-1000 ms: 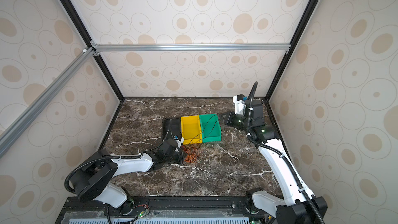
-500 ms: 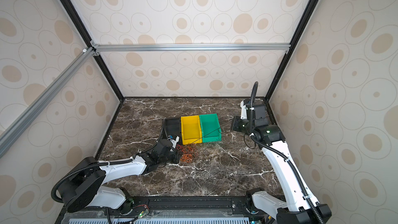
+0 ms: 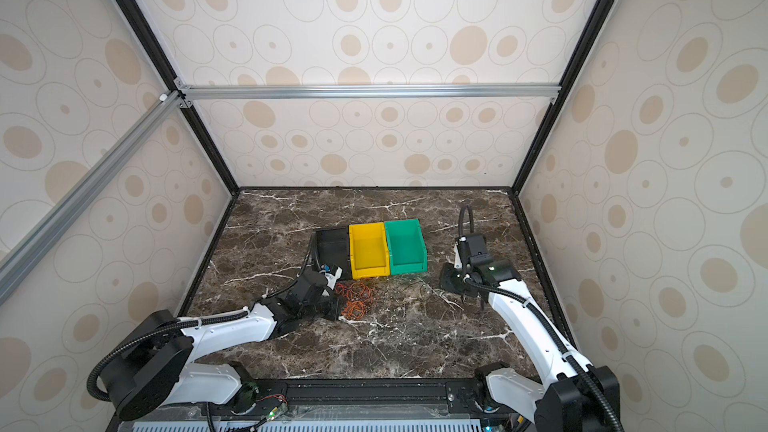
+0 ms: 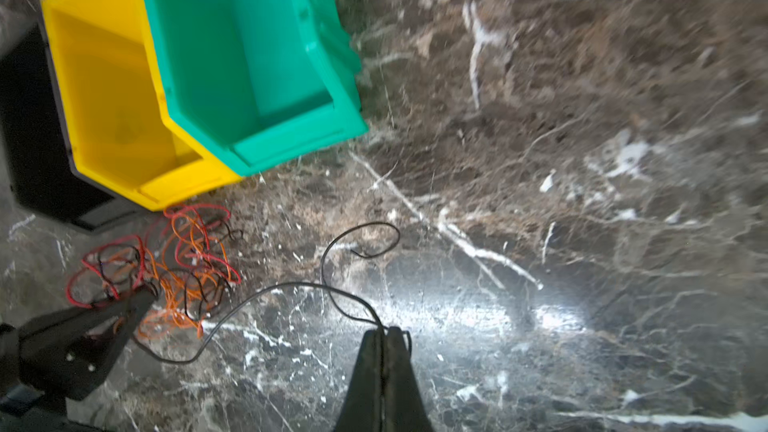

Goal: Untangle the cables

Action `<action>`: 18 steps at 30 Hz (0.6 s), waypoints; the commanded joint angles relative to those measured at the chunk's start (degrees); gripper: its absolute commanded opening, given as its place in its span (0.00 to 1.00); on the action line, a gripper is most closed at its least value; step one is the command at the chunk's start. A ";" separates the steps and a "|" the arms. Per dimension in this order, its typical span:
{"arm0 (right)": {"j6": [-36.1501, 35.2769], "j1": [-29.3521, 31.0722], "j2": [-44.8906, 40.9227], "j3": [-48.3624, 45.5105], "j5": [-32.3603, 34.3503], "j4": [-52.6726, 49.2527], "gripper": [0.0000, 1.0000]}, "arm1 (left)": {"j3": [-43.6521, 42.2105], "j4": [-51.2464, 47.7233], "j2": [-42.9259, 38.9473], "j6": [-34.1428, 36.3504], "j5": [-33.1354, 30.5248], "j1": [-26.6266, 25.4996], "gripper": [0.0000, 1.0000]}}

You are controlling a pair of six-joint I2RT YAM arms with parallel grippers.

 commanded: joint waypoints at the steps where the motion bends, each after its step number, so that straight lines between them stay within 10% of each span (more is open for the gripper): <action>1: 2.84 2.79 -0.40 -2.71 -3.00 2.30 0.07 | 2.22 -0.74 -1.00 3.23 -4.44 -0.83 0.03; 12: -3.95 6.76 -1.34 -3.25 -7.86 -3.07 0.46 | 1.12 5.88 -5.15 9.88 -12.44 -3.42 0.02; 18: -4.39 6.96 -1.21 -0.62 -14.23 4.57 0.49 | 1.05 6.66 -5.23 11.97 -10.48 -3.54 0.02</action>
